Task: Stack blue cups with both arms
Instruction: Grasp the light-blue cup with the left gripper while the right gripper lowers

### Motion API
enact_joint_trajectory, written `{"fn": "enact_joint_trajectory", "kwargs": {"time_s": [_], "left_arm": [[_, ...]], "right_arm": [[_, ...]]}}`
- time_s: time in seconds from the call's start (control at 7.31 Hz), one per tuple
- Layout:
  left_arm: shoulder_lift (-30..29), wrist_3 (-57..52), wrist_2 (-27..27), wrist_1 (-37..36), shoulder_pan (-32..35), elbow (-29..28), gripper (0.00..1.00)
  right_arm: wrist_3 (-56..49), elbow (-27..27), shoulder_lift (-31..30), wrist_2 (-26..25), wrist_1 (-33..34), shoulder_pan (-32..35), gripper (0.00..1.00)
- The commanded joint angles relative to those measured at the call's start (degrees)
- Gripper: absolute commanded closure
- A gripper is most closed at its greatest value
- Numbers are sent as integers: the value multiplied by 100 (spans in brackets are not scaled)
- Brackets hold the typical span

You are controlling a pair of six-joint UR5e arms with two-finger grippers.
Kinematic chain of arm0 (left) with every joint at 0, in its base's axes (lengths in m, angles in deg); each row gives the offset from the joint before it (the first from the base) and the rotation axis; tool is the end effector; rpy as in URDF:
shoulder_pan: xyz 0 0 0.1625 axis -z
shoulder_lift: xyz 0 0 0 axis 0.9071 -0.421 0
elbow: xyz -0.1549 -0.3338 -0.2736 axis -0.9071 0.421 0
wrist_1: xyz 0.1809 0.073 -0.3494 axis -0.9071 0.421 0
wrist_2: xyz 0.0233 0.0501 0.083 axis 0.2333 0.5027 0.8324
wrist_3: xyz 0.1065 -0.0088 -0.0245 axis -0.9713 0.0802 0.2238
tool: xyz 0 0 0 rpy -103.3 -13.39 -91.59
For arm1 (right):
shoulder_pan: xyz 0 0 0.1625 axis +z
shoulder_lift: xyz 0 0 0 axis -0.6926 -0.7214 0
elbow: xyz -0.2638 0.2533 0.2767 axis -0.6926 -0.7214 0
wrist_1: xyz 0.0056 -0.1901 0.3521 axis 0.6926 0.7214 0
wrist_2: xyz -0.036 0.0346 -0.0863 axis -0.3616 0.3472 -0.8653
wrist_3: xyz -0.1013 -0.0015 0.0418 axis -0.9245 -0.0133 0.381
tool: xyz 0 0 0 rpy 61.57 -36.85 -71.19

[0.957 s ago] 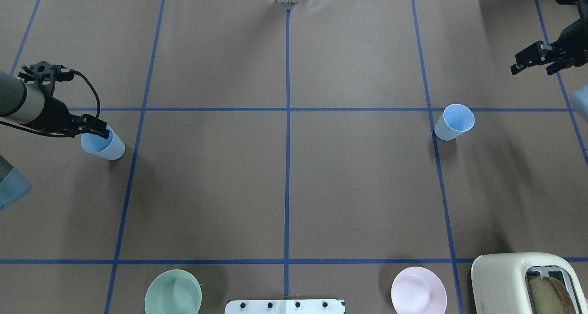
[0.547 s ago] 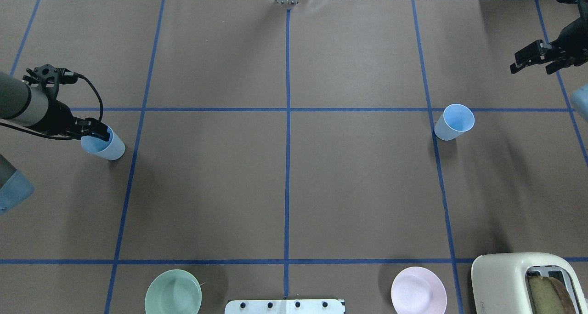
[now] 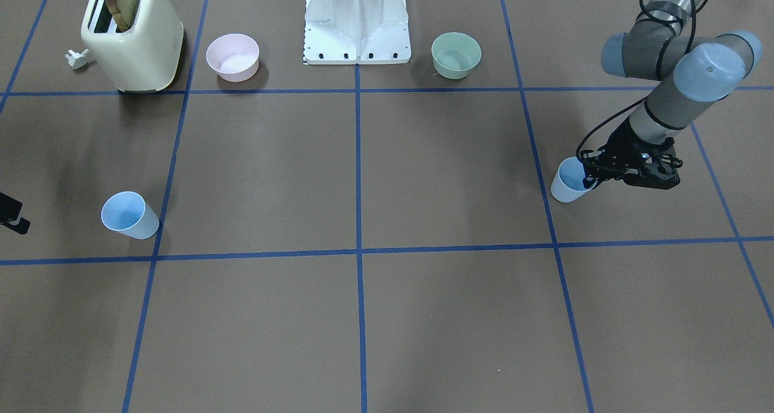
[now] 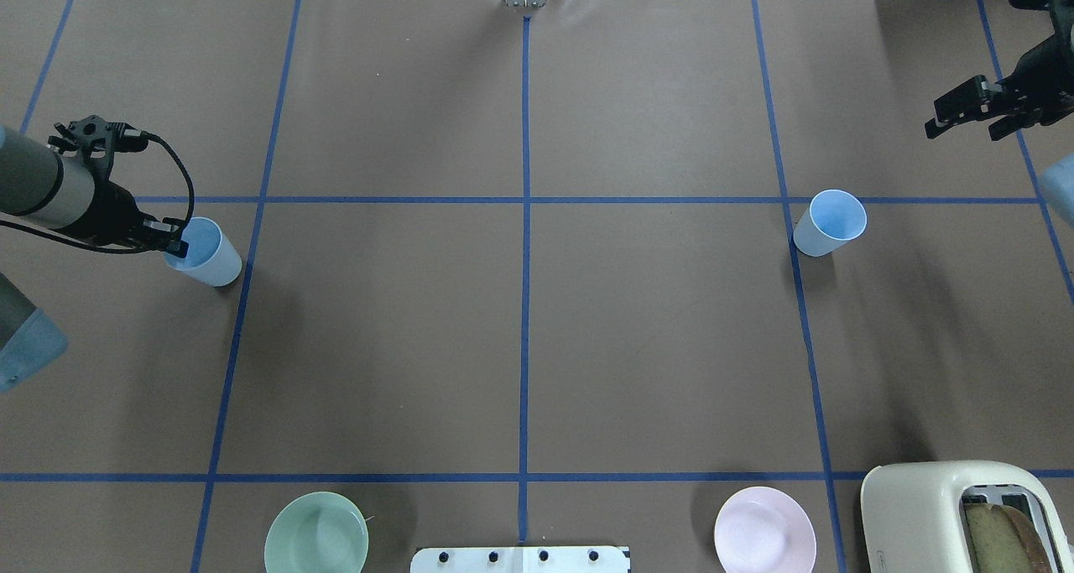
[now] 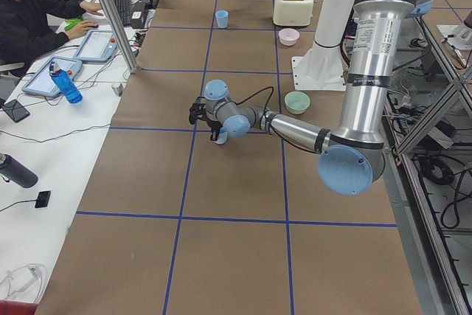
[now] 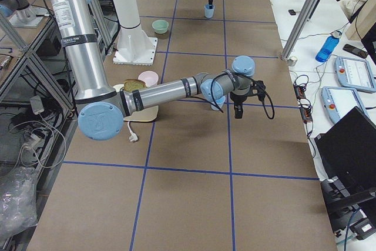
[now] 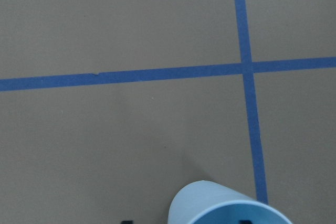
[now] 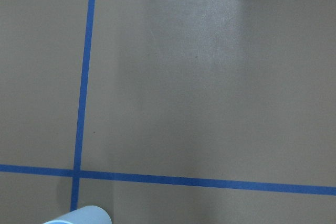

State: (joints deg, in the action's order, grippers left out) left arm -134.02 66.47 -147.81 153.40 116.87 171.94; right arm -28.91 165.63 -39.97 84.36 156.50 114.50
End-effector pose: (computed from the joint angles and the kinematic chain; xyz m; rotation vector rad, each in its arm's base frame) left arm 0.2901 -0.4848 0.5257 0.1383 0.9092 0.0502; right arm -0.1423 -0.5787 0.5351 0.1092 -0.8819 0.0149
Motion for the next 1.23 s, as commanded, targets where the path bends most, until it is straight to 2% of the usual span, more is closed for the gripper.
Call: {"fn": "enact_joint_trajectory", "kwargs": {"time_s": [0.0, 0.14, 0.27, 0.41, 0.55, 0.96, 1.09], "left_arm": [[-410, 26, -185, -772, 9, 385, 100], [-595, 96, -282, -1395, 1, 840, 100], [-1084, 157, -283, -2193, 9, 1036, 100], [-1498, 584, -283, -2506, 1, 1064, 100], [-1676, 972, -275, -2518, -174, 1134, 100], [-2178, 1922, -222, -2527, -658, 1117, 100], [-2336, 2125, -118, -2527, -833, 1074, 100]], "right_arm": [[421, -8, -61, -137, -297, -385, 0], [805, 0, -44, -243, -491, -570, 0], [1123, -17, -35, -383, -771, -781, 0], [1352, -17, 17, -497, -809, -965, 0], [1476, -9, 35, -655, -818, -1098, 0], [1477, 9, -17, -665, -835, -1169, 0], [1521, -8, -87, -752, -1070, -1256, 0]]}}
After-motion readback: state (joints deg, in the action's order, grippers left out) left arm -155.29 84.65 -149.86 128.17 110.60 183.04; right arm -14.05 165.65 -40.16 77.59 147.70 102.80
